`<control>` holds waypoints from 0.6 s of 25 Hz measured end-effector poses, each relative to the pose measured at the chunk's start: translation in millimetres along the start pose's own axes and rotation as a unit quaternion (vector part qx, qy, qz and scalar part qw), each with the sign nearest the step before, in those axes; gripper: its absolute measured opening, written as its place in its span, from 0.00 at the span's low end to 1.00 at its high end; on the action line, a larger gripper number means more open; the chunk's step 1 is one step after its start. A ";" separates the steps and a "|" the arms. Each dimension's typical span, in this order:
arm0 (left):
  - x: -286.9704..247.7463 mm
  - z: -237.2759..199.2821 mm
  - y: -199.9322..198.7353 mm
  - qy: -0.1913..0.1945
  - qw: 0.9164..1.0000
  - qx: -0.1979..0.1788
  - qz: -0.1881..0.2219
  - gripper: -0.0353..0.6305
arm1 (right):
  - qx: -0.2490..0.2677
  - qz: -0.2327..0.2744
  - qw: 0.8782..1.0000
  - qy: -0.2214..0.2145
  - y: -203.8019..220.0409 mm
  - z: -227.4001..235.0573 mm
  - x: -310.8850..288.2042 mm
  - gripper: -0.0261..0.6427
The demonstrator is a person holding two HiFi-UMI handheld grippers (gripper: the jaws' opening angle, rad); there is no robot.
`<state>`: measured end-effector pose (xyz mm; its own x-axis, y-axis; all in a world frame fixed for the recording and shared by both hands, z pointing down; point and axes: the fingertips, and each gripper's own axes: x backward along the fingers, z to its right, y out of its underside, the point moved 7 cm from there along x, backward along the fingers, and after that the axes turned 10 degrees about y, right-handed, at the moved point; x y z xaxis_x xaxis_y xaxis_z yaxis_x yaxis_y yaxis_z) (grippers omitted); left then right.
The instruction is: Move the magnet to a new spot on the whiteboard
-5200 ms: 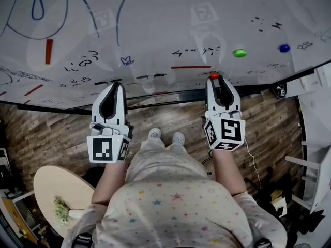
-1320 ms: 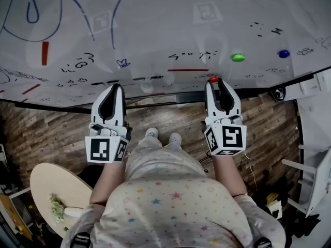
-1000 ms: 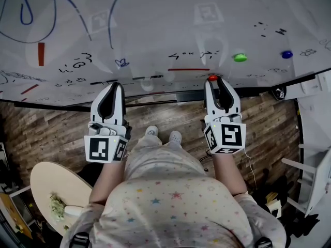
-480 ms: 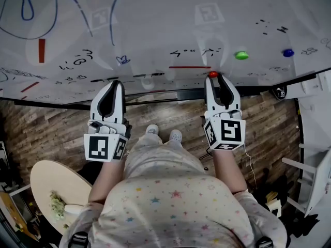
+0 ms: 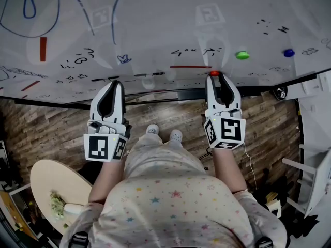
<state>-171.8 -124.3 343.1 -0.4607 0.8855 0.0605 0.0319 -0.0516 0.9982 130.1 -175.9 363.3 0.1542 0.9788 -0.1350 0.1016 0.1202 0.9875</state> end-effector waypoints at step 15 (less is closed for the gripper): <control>2.6 3.4 -0.9 -0.001 1.000 0.000 0.002 0.09 | 0.003 -0.002 1.000 0.001 -0.3 -0.2 -0.2 0.22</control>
<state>-170.0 -120.3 342.3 -0.4596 0.8858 0.0637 0.0334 -0.0545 0.9980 129.8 -176.1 363.0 0.1508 0.9787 -0.1395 0.1076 0.1240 0.9864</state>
